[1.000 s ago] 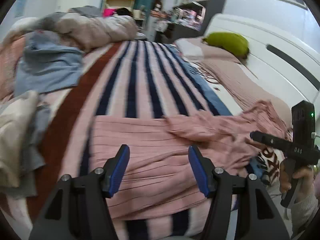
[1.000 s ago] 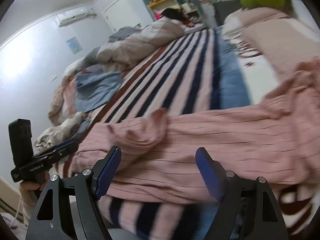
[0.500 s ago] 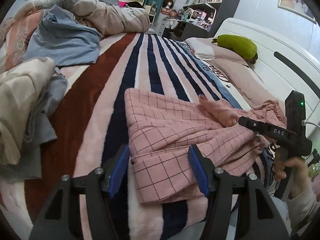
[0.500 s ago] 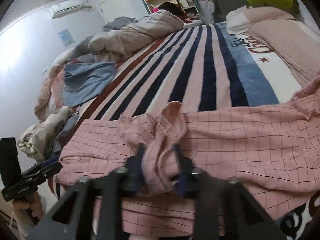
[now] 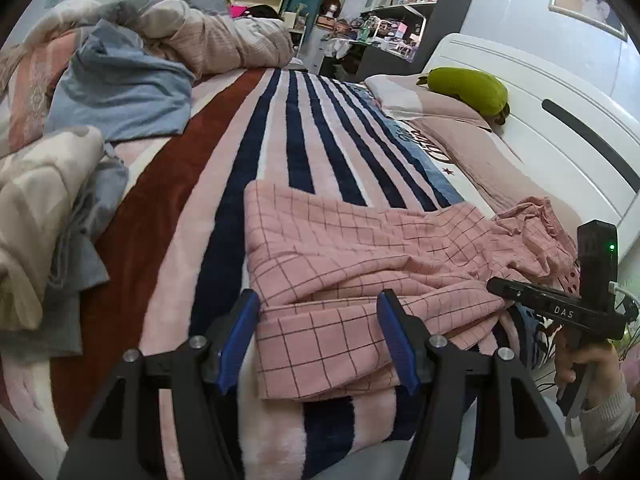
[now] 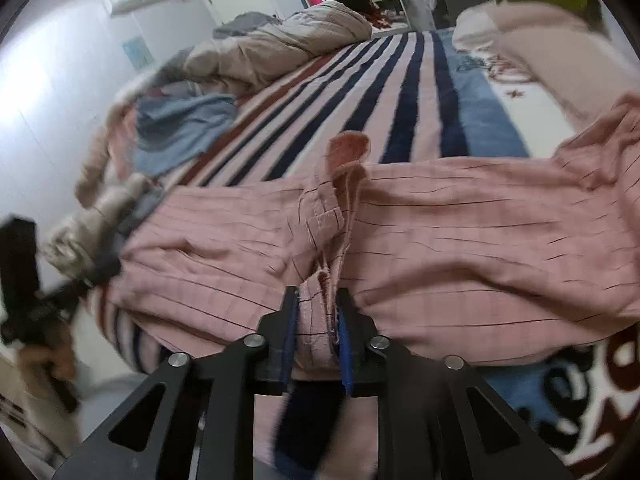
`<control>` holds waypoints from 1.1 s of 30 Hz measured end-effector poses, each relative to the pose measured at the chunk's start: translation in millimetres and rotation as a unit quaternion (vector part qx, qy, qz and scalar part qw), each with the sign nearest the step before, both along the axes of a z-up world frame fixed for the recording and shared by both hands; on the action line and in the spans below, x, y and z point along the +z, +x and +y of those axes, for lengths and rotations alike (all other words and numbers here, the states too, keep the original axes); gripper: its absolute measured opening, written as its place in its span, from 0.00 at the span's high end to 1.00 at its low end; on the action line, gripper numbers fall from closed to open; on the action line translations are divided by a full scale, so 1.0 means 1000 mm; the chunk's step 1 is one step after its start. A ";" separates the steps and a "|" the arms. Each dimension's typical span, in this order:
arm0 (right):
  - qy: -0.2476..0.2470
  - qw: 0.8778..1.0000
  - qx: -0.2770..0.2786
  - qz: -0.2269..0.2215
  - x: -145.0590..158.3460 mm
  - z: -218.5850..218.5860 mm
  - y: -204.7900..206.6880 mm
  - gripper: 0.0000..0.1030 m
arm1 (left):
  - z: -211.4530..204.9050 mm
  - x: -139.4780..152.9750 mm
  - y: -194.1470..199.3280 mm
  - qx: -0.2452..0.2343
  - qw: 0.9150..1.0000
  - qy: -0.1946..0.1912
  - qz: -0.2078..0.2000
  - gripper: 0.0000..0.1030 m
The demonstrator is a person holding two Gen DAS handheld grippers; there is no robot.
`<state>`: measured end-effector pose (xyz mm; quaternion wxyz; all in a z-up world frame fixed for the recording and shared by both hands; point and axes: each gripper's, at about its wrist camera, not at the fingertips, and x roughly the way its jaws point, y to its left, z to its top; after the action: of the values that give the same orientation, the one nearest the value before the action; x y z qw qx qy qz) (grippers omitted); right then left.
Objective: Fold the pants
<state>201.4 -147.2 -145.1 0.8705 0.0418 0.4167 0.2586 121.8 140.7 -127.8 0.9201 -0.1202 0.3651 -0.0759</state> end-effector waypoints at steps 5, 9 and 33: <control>-0.015 0.998 -0.022 -0.055 0.032 -0.009 0.002 0.76 | -0.005 0.014 0.008 -0.034 0.999 -0.002 -0.017 0.45; -0.003 0.997 0.000 -0.071 0.049 0.000 0.015 0.74 | -0.017 0.022 0.020 -0.071 0.997 0.000 -0.031 0.45; -0.116 0.986 0.091 -0.072 -0.004 0.008 -0.013 0.61 | -0.018 -0.016 0.020 -0.098 0.995 0.006 0.032 0.45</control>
<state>187.9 -138.9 -148.7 0.8697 -0.1167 0.3827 0.2891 141.4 123.0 -143.8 0.8969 -0.0809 0.4044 -0.1597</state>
